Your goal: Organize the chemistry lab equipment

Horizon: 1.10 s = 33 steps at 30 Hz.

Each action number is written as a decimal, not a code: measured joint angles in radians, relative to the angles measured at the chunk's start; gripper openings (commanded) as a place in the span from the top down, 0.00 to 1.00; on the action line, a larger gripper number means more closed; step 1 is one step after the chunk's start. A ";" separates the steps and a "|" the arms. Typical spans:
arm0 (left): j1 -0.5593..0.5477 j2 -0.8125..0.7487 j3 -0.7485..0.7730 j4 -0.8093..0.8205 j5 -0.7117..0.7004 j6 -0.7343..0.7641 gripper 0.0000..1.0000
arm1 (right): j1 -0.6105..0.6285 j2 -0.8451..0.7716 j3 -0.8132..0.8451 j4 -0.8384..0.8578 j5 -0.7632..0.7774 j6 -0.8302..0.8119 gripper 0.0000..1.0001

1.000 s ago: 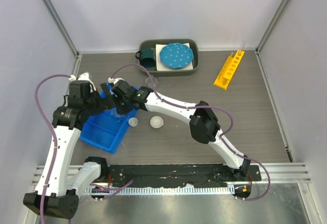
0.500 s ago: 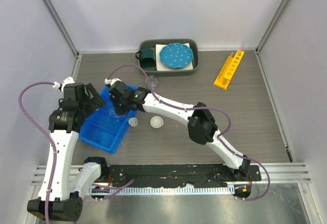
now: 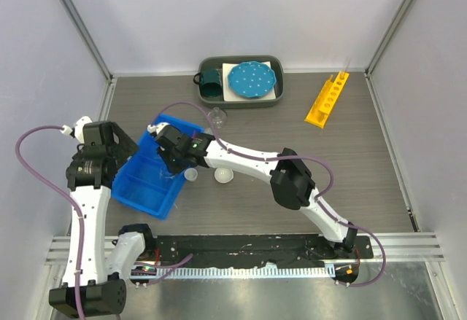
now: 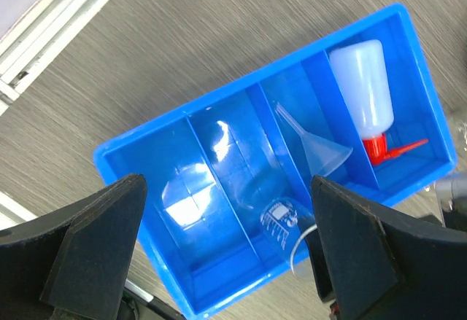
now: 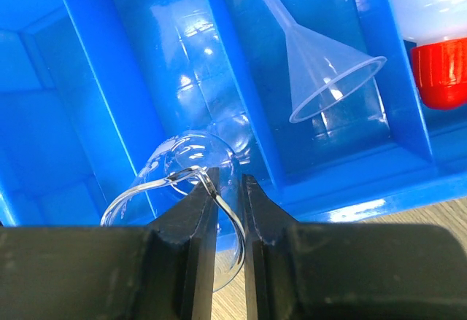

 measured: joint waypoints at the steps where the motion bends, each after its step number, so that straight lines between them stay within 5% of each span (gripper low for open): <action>1: 0.012 0.003 0.000 0.001 0.000 0.000 0.00 | 0.002 0.000 0.000 0.000 -0.002 -0.003 0.99; 15: 0.203 0.075 -0.034 0.076 0.096 0.004 0.00 | 0.010 0.066 0.064 -0.018 -0.012 -0.032 0.94; 26: 0.238 0.076 -0.071 0.114 0.173 0.004 0.00 | 0.011 0.116 0.081 -0.025 -0.008 -0.035 0.64; 33: 0.241 0.072 -0.077 0.128 0.201 0.004 0.00 | 0.011 0.117 0.098 -0.042 -0.009 -0.037 0.58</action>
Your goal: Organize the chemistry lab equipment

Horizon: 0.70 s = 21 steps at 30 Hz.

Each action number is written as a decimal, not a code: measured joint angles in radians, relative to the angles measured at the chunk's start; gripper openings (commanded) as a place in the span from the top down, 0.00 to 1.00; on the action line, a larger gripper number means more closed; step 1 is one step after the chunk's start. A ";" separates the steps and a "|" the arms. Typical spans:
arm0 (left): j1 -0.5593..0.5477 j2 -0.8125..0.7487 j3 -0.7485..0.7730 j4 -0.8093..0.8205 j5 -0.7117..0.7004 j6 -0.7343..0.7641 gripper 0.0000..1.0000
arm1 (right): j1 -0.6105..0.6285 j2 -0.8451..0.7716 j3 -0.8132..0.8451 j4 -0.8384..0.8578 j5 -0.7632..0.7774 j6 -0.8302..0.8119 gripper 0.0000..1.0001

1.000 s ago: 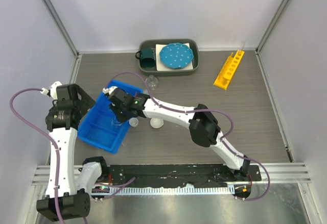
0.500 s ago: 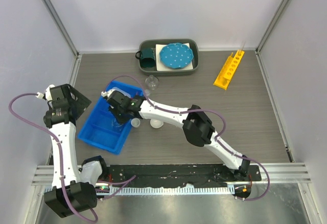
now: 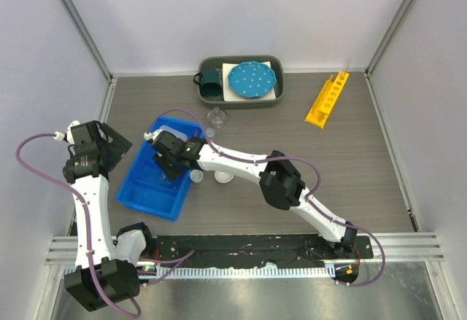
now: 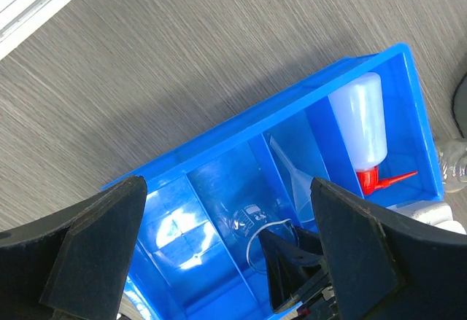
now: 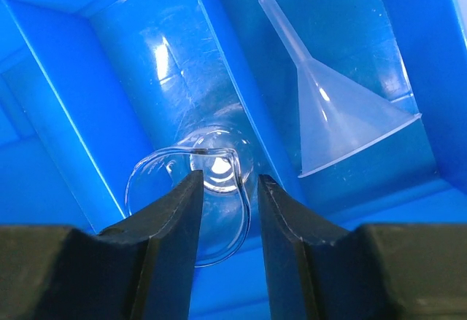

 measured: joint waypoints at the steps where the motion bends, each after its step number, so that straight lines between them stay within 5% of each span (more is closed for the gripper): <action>1: 0.001 0.000 -0.002 0.000 0.002 0.000 0.00 | 0.000 0.000 0.001 -0.003 0.000 0.000 0.57; 21: 0.006 -0.019 -0.032 0.019 0.034 0.000 0.00 | 0.013 -0.148 -0.051 -0.029 0.062 -0.006 0.48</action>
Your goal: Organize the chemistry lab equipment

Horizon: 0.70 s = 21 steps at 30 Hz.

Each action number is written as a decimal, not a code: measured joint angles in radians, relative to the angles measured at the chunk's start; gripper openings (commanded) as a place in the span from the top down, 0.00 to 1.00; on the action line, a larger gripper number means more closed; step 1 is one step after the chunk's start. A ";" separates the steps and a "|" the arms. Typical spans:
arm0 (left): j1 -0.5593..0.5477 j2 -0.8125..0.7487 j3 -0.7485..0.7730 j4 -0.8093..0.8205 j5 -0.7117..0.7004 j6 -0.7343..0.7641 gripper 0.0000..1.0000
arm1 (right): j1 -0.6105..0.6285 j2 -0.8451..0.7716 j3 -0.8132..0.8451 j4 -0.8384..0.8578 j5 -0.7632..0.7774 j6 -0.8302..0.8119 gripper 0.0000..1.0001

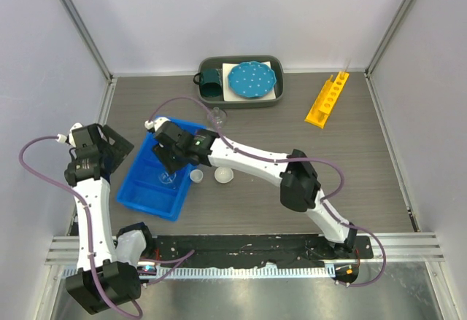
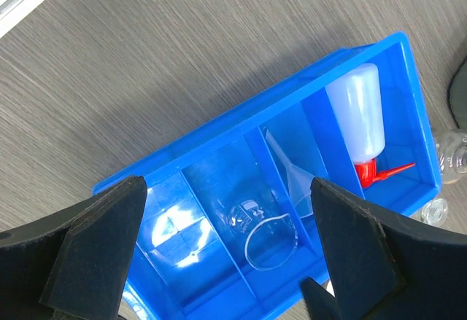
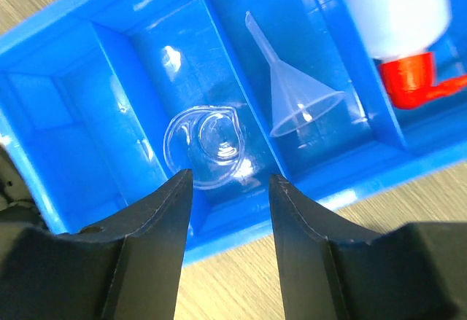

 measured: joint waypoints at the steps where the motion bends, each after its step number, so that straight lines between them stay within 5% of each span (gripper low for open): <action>1: 0.000 -0.003 -0.006 0.000 0.002 0.000 0.00 | 0.000 -0.027 -0.012 0.000 0.006 -0.002 0.48; 15: -0.028 0.019 -0.040 0.037 0.117 0.023 0.02 | -0.016 -0.418 -0.370 0.017 0.143 -0.005 0.37; 21: -0.219 0.042 -0.023 0.021 0.128 0.041 0.01 | -0.071 -0.558 -0.628 0.049 0.167 0.019 0.37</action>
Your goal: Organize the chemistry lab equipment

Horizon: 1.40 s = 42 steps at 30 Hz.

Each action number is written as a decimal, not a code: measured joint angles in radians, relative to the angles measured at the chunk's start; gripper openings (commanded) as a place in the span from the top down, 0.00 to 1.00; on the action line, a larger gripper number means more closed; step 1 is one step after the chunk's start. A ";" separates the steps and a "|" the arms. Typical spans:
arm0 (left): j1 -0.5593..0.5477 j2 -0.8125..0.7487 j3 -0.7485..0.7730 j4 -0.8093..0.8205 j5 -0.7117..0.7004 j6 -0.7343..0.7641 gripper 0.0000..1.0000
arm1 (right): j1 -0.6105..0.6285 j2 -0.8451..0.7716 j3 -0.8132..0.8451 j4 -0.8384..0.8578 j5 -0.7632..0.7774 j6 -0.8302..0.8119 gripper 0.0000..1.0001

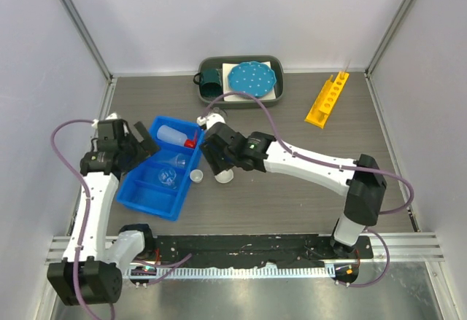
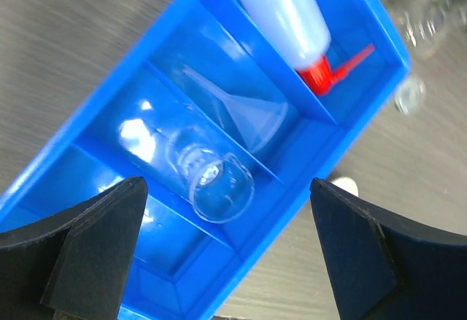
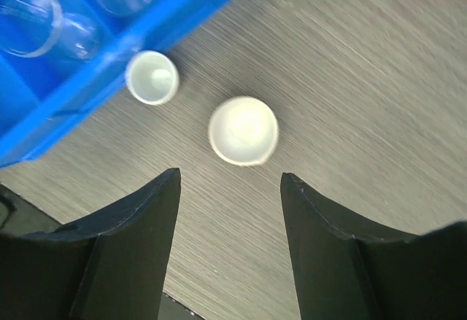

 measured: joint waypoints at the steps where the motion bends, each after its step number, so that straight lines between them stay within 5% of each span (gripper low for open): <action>1: -0.045 0.005 0.010 -0.003 -0.008 0.001 0.01 | -0.010 -0.020 -0.036 0.006 0.002 0.005 0.37; 5: -0.208 0.038 0.028 0.014 0.000 0.000 0.00 | -0.041 -0.087 -0.153 0.035 0.008 0.032 0.37; 16: -0.447 0.254 0.136 0.117 0.083 0.036 0.00 | -0.156 -0.301 -0.372 0.071 0.011 0.108 0.36; 42: -0.512 1.080 0.930 0.146 -0.089 0.224 0.02 | -0.215 -0.379 -0.493 0.108 0.018 0.131 0.35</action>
